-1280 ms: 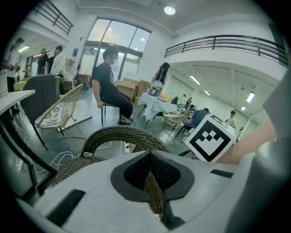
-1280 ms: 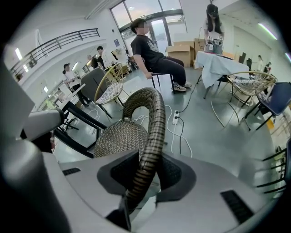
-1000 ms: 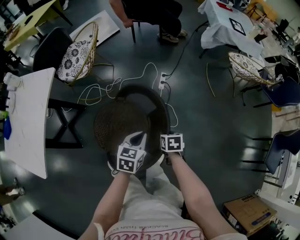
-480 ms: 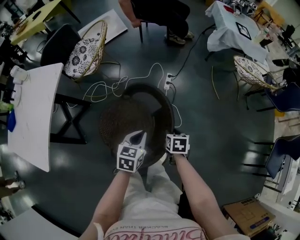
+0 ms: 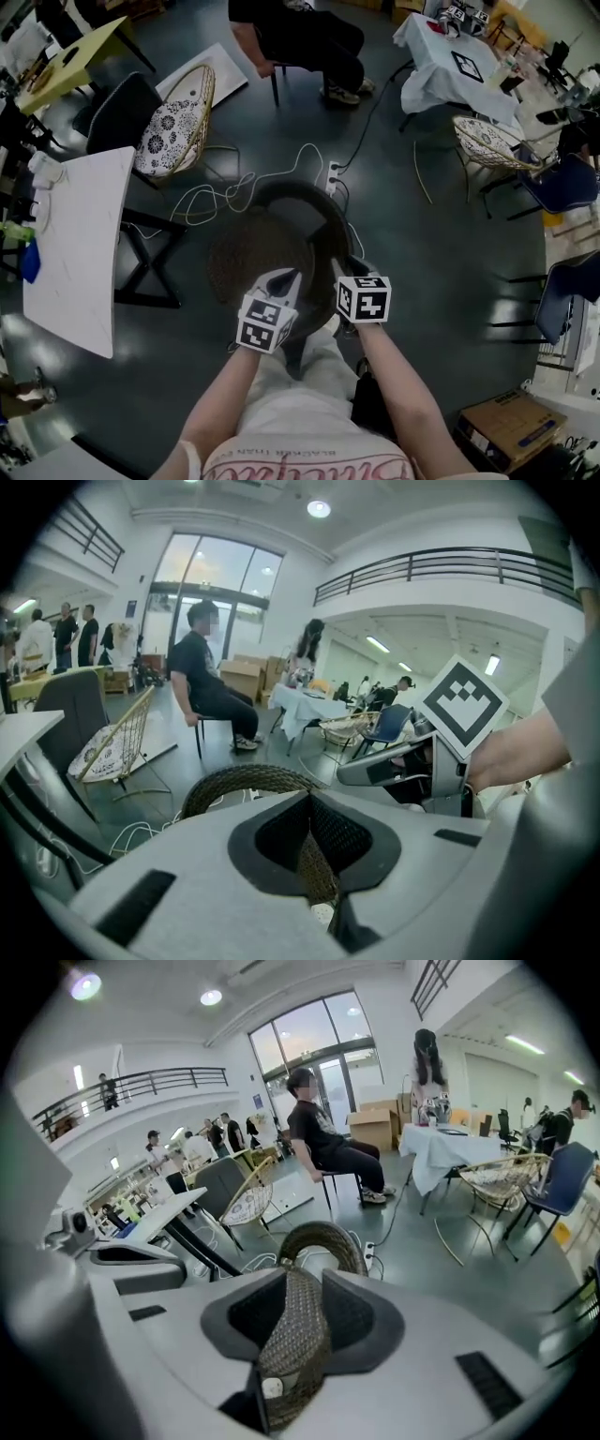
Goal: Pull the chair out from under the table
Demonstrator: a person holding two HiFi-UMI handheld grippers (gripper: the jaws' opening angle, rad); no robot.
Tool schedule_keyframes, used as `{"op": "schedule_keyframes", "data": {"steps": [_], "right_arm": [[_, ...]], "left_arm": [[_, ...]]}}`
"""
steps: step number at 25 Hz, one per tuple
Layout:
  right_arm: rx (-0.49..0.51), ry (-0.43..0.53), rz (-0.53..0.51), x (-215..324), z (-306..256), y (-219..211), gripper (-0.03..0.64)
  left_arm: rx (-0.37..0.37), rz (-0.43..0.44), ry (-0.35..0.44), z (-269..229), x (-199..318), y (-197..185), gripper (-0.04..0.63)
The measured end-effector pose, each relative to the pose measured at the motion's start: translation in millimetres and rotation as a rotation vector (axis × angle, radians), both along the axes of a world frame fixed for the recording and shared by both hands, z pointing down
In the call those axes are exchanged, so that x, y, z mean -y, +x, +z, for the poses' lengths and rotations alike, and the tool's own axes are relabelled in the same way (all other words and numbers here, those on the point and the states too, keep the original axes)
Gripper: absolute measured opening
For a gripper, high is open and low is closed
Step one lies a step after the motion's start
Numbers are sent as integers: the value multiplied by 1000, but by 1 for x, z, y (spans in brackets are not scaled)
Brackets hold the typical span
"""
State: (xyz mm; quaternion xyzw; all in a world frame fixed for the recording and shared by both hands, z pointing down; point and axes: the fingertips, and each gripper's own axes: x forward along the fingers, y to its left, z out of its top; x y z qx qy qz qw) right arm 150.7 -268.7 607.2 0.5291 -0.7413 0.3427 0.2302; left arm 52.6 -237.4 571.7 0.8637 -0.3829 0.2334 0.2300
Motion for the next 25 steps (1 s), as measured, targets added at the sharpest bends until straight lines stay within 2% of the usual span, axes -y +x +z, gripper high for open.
{"op": "schedule_keyframes", "data": {"steps": [4, 7, 11, 13, 22, 25], "right_arm": [[67, 90, -49, 0, -53, -19, 87], [112, 156, -87, -5, -92, -28, 44], [246, 228, -179, -18, -140, -47, 34], [279, 278, -194, -23, -163, -52, 24], [272, 539, -237, -45, -260, -65, 11], [230, 625, -254, -52, -287, -72, 9]], "left_arm": [[-20, 37, 77, -32, 3, -4, 5], [-30, 55, 145, -62, 6, -5, 5], [-39, 92, 250, -103, 6, -3, 5], [-39, 112, 295, -122, 4, -2, 5], [-98, 149, 452, -198, -5, -1, 5], [-123, 151, 505, -222, -9, -3, 5]]}}
